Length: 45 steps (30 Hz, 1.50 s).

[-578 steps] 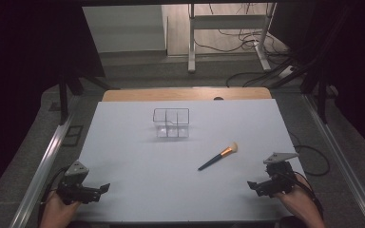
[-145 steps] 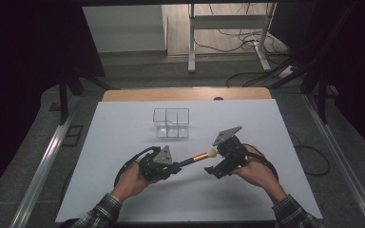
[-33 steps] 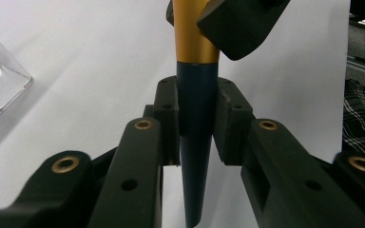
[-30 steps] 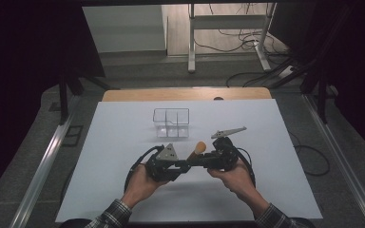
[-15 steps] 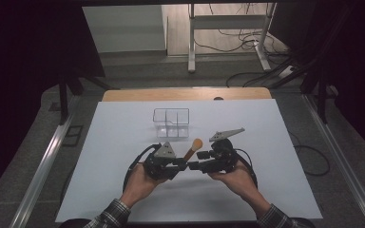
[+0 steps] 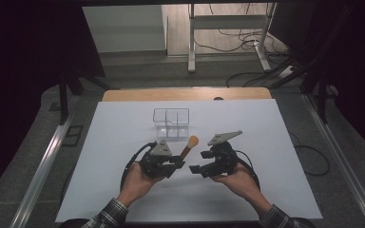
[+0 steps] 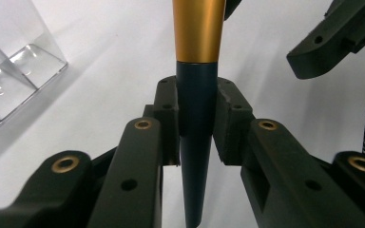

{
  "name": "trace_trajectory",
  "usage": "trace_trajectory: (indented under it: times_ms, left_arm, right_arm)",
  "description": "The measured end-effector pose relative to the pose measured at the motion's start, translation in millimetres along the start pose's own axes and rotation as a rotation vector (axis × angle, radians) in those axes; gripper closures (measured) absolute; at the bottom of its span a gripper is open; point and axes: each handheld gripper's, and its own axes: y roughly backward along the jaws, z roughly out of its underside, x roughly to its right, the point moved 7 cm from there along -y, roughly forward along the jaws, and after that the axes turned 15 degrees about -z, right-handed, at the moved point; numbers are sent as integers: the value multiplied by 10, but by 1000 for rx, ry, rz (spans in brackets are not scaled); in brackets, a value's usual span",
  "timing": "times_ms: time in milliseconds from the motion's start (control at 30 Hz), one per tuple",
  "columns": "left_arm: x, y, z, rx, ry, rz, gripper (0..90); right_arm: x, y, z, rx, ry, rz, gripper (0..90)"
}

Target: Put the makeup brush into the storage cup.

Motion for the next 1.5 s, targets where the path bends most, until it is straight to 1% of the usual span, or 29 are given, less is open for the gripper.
trace_trajectory:
  times_ms: [200,333,433,567,633,667,733,1000,1100,1233,1367,1500]
  left_arm:
    - [-28,21,5,4,2,-5,742]
    - [-34,29,12,4,-8,-8,742]
    - [-49,38,14,6,-3,-9,742]
    - [-69,52,11,12,5,-12,742]
    - [-86,62,2,20,17,-14,742]
    - [-96,67,1,21,15,-16,742]
    - [-117,82,-9,29,28,-17,742]
    - [-201,127,-26,47,50,-33,742]
    - [-216,134,-36,53,58,-34,742]
    - [-231,141,-48,58,60,-36,742]
    - [-260,146,-58,61,62,-37,742]
    - [-295,154,-75,67,65,-39,742]
  right_arm:
    - [25,0,32,-17,14,25,187]
    - [41,-2,60,-32,24,32,159]
    - [52,0,80,-38,28,38,139]
    - [72,16,97,-41,31,47,107]
    - [82,24,104,-41,32,49,93]
    - [90,30,111,-44,36,51,86]
    - [96,38,122,-46,35,55,74]
    - [135,75,207,-93,86,111,27]
    - [141,89,242,-108,102,125,18]
    - [141,113,271,-112,110,135,14]
    - [139,147,293,-107,105,128,14]
    - [142,181,320,-104,106,131,14]
